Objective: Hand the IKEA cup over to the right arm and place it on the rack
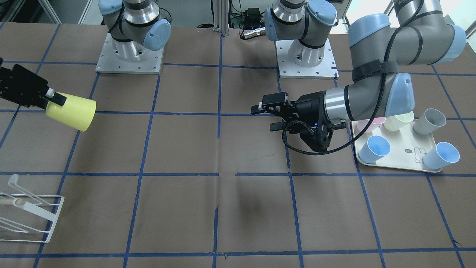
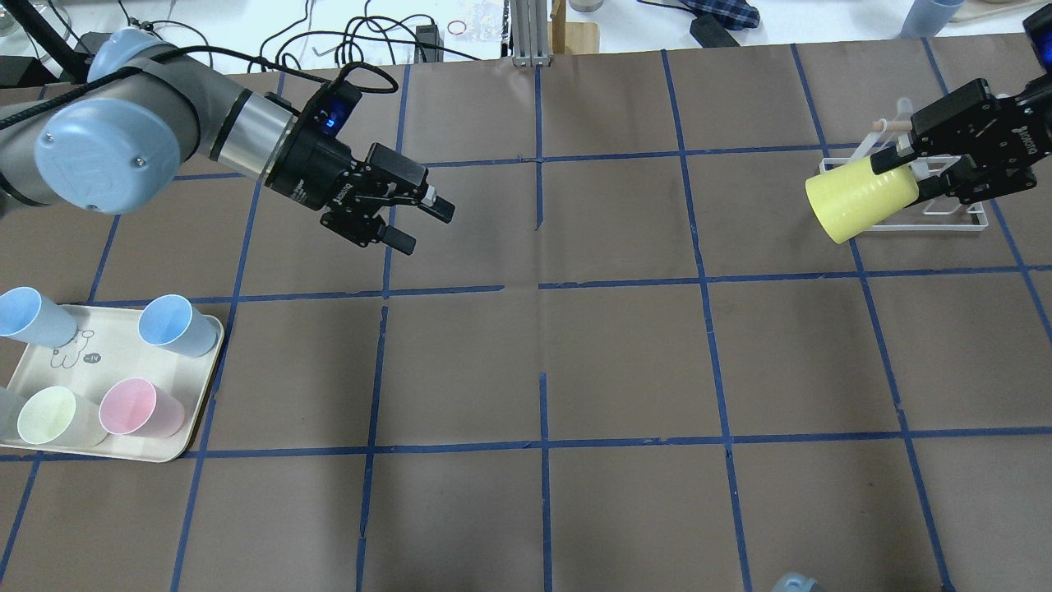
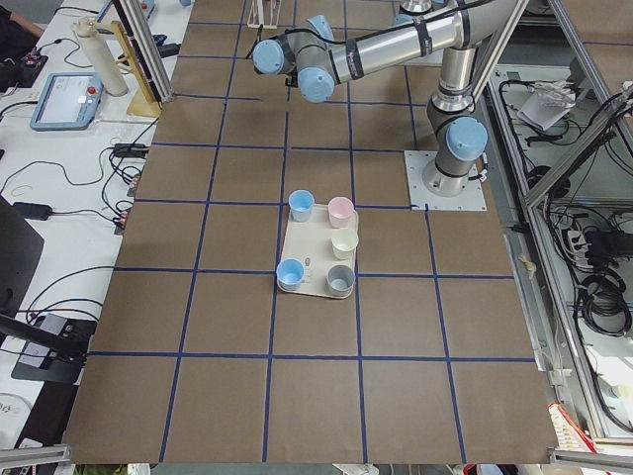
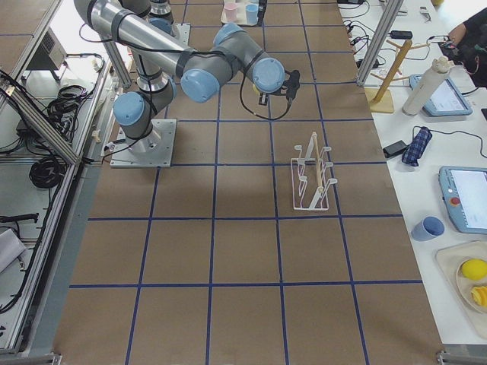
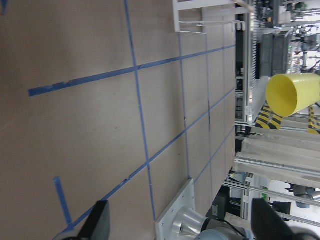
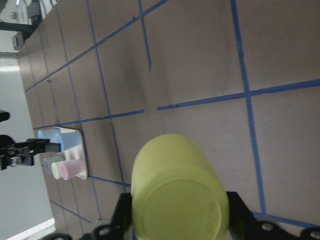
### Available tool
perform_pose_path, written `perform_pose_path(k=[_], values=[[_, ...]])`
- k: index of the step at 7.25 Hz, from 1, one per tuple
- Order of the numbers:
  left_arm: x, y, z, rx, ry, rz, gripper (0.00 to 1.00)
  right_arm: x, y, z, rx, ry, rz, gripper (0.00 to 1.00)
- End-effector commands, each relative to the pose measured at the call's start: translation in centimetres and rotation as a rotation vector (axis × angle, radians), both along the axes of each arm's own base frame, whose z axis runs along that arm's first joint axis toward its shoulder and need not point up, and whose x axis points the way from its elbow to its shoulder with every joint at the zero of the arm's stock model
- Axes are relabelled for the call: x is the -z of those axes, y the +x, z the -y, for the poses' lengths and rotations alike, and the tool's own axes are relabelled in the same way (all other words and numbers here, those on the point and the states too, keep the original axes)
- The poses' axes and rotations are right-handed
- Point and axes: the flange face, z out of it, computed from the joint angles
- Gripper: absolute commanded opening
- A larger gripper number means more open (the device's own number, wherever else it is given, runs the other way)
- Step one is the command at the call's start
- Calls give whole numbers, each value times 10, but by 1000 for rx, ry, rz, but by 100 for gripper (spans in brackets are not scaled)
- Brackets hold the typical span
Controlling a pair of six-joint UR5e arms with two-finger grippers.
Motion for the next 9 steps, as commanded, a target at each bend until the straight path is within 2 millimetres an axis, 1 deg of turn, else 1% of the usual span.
perform_pose_path(k=[1, 2, 3, 4, 5, 6, 7, 8, 9], values=[[-55, 27, -9, 13, -55, 349, 100, 14, 16, 32, -31, 5, -245, 47], [-87, 38, -30, 31, -89, 504, 100, 13, 20, 40, -64, -12, -395, 47], [-102, 44, -48, 32, -96, 646, 100, 10, 16, 46, -67, -47, -470, 48], [-108, 31, -57, -20, -83, 748, 100, 5, 6, 52, -65, -69, -555, 48], [-113, 12, -63, -85, -68, 773, 100, 0, -6, 62, -65, -68, -631, 48], [-120, -7, -61, -150, -84, 782, 100, -6, -13, 74, -67, -96, -652, 48], [-123, -32, -69, -138, -121, 783, 100, 3, -23, 88, -67, -111, -696, 49], [-128, -38, -72, -122, -154, 776, 100, 13, -27, 95, -62, -115, -704, 49], [-131, -35, -69, -98, -187, 770, 100, 16, -27, 96, -62, -111, -700, 49]])
